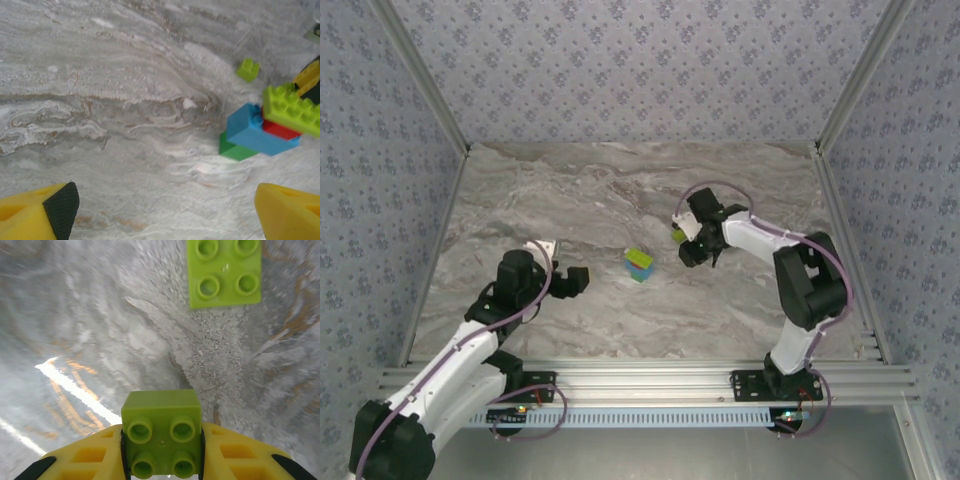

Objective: Assemble a carrot with lego

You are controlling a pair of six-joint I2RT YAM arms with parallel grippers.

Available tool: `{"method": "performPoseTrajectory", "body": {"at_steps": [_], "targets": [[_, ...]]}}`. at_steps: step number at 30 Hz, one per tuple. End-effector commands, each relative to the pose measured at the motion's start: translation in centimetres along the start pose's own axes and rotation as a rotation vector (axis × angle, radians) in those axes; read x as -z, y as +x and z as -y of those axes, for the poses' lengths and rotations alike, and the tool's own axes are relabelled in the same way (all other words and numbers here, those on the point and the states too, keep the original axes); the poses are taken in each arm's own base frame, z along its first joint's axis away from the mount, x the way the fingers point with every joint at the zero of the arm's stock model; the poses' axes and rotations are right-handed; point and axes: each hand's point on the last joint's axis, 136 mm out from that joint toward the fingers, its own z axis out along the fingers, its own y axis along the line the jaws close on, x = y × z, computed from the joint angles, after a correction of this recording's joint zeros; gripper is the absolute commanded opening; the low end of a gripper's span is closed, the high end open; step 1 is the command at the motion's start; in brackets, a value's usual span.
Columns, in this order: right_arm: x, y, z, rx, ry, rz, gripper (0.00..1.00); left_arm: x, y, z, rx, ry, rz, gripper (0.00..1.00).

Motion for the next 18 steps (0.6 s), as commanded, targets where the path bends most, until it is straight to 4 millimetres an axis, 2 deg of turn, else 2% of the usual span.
{"method": "performPoseTrajectory", "body": {"at_steps": [1,5,10,14,18], "targets": [[4.9,-2.0,-2.9,0.051,-0.043,0.1,0.34,1.1,-3.0,1.8,0.126,0.046,0.046,0.91],[9.6,-3.9,-6.9,0.195,-0.073,0.192,0.34,2.1,-4.9,4.3,0.259,0.146,0.028,0.91],[14.3,-4.1,-12.7,0.407,-0.143,0.266,0.35,3.2,-6.6,10.5,0.362,0.448,-0.127,0.94],[16.9,-4.0,-15.4,0.489,-0.168,0.306,0.35,3.4,-7.2,13.0,0.469,0.585,-0.23,0.94],[17.5,-4.0,-17.0,0.537,-0.163,0.296,0.36,4.0,-7.6,14.5,0.542,0.672,-0.286,0.9]]}}
